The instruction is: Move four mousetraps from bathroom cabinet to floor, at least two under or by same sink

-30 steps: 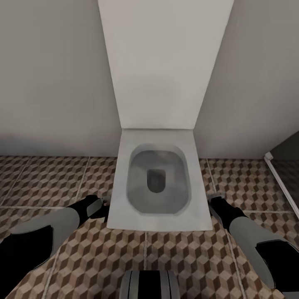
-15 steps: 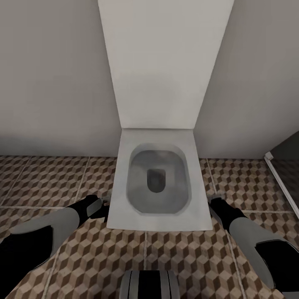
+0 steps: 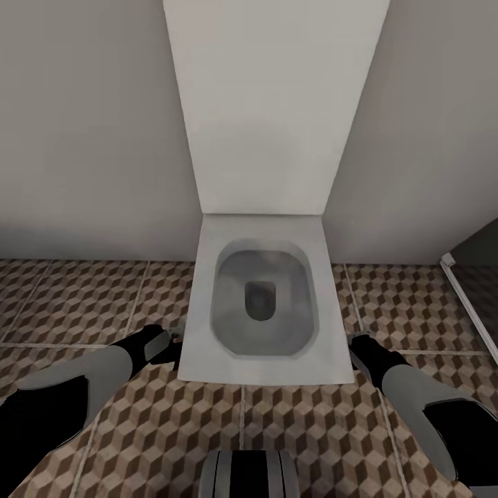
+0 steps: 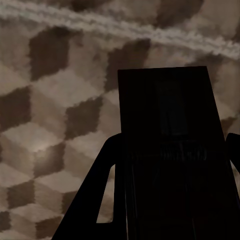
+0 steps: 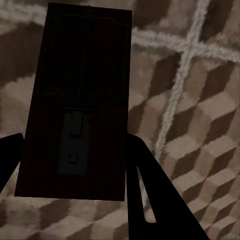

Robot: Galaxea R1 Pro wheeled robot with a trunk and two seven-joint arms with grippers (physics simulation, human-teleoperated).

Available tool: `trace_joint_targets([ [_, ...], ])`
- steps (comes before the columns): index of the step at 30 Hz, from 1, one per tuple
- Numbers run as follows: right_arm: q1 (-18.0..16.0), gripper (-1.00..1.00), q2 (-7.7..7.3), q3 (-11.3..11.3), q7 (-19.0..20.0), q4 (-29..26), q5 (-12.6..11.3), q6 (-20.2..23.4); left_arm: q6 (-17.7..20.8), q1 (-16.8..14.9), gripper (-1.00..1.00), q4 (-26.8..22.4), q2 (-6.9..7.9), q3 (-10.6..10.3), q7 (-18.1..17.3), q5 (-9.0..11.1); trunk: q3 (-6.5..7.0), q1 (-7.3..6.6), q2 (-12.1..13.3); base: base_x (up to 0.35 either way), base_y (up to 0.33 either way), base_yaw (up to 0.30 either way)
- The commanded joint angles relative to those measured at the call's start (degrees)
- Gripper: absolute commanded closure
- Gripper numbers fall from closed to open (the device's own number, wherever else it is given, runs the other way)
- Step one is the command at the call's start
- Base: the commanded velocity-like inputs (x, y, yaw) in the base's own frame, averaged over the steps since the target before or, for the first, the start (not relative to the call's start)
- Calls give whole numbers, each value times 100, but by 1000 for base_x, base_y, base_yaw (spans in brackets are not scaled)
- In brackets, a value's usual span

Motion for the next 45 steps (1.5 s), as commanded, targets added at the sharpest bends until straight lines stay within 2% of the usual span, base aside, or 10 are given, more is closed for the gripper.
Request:
trace_joint_targets([
  [1, 0, 100, -1, 16, -7, -2, -6, 34, 9, -3, 100, -24, 7, -22, 55, 55, -3, -1, -1, 0, 0, 0],
  [6, 0, 100, 7, 16, -7, 9, -5, 30, 9, -4, 100, -26, 7, -18, 51, 54, -70, 7, -5, 0, 0, 0],
  [45, 7, 100, 17, 7, -15, 12, -5, -150, 9, -4, 100, -28, 0, -18, 51, 54, -70, 7, -5, 0, 0, 0],
])
